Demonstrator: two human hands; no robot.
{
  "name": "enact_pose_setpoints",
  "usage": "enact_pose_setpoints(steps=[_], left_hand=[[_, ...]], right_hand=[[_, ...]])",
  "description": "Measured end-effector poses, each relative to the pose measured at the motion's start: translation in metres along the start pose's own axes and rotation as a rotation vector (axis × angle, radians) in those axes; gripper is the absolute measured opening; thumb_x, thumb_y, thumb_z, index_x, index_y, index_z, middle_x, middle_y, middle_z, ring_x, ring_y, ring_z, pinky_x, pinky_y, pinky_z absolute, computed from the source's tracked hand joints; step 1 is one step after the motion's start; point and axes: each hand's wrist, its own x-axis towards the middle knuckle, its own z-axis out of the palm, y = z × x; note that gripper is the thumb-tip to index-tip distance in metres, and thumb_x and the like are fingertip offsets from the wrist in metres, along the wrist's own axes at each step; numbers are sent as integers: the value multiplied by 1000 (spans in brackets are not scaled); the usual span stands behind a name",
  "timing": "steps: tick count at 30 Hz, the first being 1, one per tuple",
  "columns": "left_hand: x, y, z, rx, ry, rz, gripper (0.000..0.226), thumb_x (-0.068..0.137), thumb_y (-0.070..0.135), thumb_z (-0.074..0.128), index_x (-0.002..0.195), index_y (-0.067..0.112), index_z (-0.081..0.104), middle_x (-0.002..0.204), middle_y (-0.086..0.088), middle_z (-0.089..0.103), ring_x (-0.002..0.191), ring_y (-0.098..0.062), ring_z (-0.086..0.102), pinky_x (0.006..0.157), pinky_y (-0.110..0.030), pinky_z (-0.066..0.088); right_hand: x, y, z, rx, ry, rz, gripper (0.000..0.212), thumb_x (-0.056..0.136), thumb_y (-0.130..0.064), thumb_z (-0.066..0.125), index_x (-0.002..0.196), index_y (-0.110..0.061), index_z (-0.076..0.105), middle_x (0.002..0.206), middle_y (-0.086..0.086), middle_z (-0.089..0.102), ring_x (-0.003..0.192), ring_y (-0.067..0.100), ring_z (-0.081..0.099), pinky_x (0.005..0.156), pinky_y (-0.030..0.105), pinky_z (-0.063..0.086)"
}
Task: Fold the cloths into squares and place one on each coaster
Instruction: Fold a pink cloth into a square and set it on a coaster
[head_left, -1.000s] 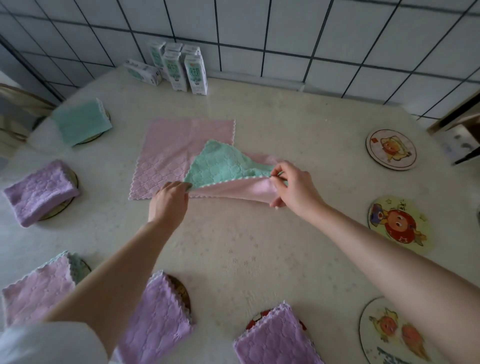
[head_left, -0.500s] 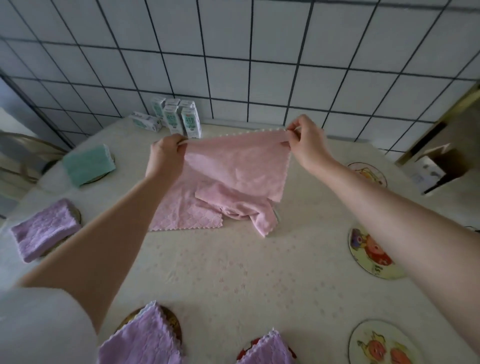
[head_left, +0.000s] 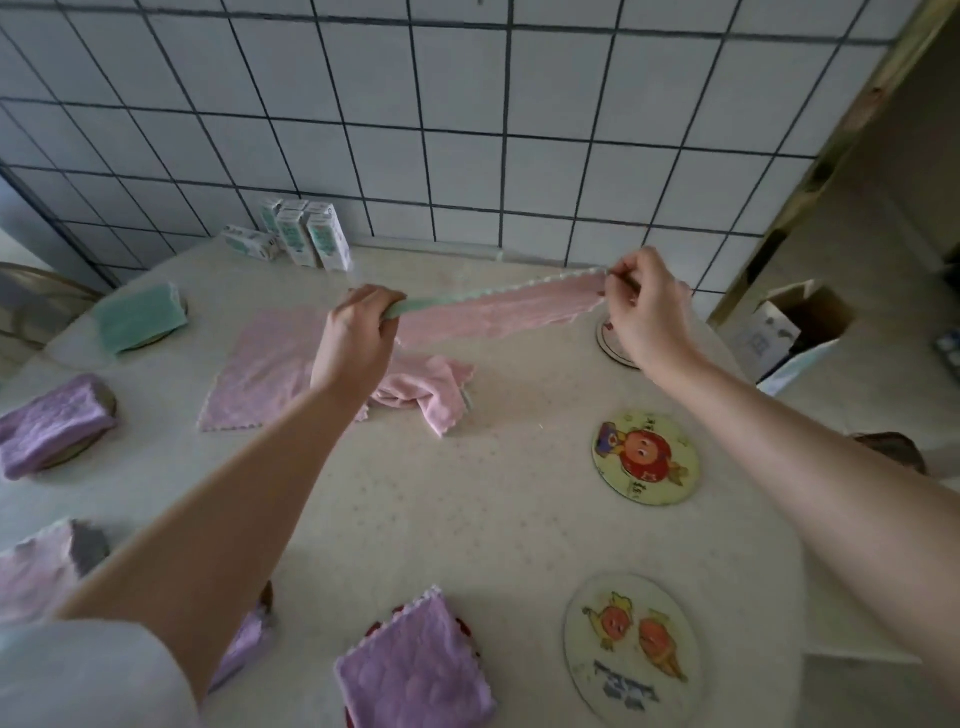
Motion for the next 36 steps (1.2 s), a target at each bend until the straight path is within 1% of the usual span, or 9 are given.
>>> enact_pose_setpoints(steps=[5,12,18,21,23,26,29,31,36], left_hand=[[-90,40,39,-8,-121,-70,32,73,-12,63,102,-2,70,103,-16,69,96,-30,64,88,-32,46],[-217,72,67,-65,-304,-183,38,62,-22,64,95,-4,73,97,-16,70,91,-30,66,90,-19,40],[-287,88,66,-50,-458,-274,49,54,-25,65,97,-3,73,100,-15,70,93,-28,67,91,-19,38],[-313,95,65,-69,-485,-296,50,53,-24,67,96,0,74,99,-11,71,92,-22,66,92,-12,37],[-324,98,65,-100,-478,-327,50,54,-24,68,96,2,74,99,-8,71,94,-11,60,92,-2,33],[-328,99,65,-122,-470,-352,49,52,-24,68,93,3,75,97,-7,72,95,-8,57,90,5,30],[-321,95,64,-137,-505,-429,45,57,-20,70,93,7,76,93,-4,73,87,-14,66,86,-2,37],[-309,94,63,-133,-502,-520,39,64,-15,71,95,9,76,89,-3,71,85,-15,63,80,-9,40],[-267,81,75,-226,-464,-792,20,79,2,69,87,20,75,77,4,67,64,-9,57,57,-8,39]], right_hand=[[-77,58,-40,-74,-179,8,15,87,-5,60,100,-12,57,93,-5,65,71,2,62,60,11,52],[-197,122,-64,-149,-418,136,30,82,9,60,104,-10,63,105,4,68,87,8,61,71,-6,35],[-275,149,-80,-143,-588,180,35,80,9,64,107,-13,62,110,-5,65,101,5,61,90,9,43],[-298,156,-87,-152,-608,212,39,77,11,64,104,-17,63,106,-10,63,97,-1,59,85,-3,36],[-307,159,-89,-162,-604,228,40,75,14,64,100,-17,64,102,-13,62,95,-1,59,82,-4,35],[-310,163,-89,-180,-596,216,32,75,5,70,94,-20,65,89,-12,67,74,3,64,69,13,49],[-297,165,-86,-265,-583,196,21,78,-12,73,93,-25,65,80,-9,65,65,1,59,56,23,52],[-281,163,-82,-252,-556,212,17,80,-15,71,94,-24,66,79,-8,63,66,1,57,55,22,51],[-233,156,-62,-114,-471,392,3,86,-19,66,88,-20,65,78,-9,65,70,2,58,55,14,41]])
